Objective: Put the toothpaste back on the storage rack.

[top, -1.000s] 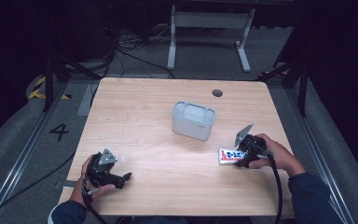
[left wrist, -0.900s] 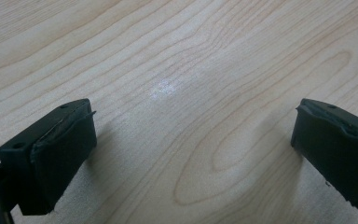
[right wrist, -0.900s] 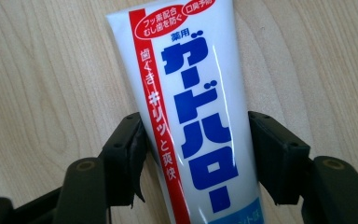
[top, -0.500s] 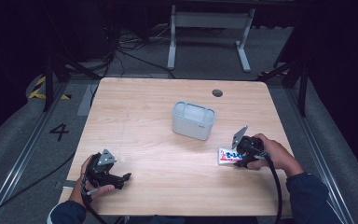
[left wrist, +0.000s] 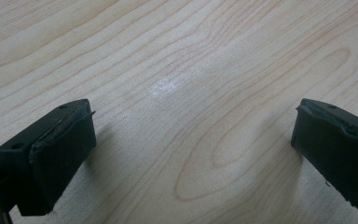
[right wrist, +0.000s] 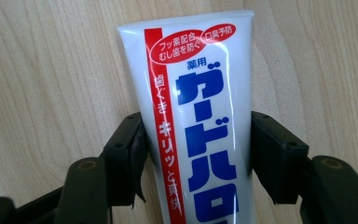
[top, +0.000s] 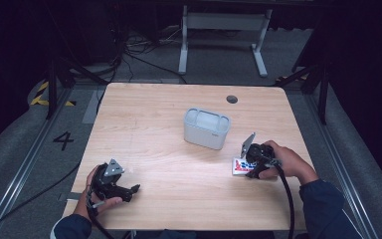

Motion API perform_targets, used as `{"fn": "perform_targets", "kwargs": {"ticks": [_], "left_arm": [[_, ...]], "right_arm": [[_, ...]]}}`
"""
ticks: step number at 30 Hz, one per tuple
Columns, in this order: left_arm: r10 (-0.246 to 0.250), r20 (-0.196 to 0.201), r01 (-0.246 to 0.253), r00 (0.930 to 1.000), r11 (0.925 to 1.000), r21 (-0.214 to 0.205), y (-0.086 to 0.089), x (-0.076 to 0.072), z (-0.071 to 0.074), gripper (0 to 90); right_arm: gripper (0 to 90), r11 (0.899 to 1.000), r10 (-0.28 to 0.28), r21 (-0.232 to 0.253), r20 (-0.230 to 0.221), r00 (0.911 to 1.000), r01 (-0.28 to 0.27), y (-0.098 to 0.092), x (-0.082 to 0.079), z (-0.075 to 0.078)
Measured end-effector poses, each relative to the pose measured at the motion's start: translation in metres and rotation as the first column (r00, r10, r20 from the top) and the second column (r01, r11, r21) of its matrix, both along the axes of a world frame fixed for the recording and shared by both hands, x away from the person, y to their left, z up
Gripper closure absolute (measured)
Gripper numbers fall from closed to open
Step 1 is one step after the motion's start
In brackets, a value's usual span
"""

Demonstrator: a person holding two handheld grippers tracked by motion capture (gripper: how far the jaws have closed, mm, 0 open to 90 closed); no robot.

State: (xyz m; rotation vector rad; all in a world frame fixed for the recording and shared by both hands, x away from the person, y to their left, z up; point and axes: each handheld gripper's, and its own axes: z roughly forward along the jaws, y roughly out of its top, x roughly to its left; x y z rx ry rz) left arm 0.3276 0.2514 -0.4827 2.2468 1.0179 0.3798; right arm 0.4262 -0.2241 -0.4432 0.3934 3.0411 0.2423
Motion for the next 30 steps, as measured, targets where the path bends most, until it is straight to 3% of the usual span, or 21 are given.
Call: {"fn": "perform_targets", "kwargs": {"ticks": [6,13,20,30], "left_arm": [[0.001,-0.002,-0.001,1.0000,1.0000,-0.003,0.000,0.000,0.000,0.3],[0.009,-0.003,-0.009,1.0000,0.9999,-0.007,0.000,-0.001,0.000,0.6],[0.007,-0.003,-0.007,1.0000,0.9999,-0.008,0.000,-0.001,0.000,0.5],[0.007,-0.003,-0.007,1.0000,0.9999,-0.008,0.000,-0.001,0.000,0.5]], "right_arm": [[44.1,1.000,0.008,-0.012,-0.013,0.9999,-0.008,0.001,0.002,0.000],[54.3,0.999,0.033,0.018,0.063,0.9975,-0.034,-0.004,-0.008,0.002],[59.9,0.994,0.015,0.107,0.061,0.9980,-0.022,-0.016,-0.010,0.004],[62.2,0.983,0.012,0.181,0.060,0.9981,-0.023,-0.028,-0.015,0.008]]}}
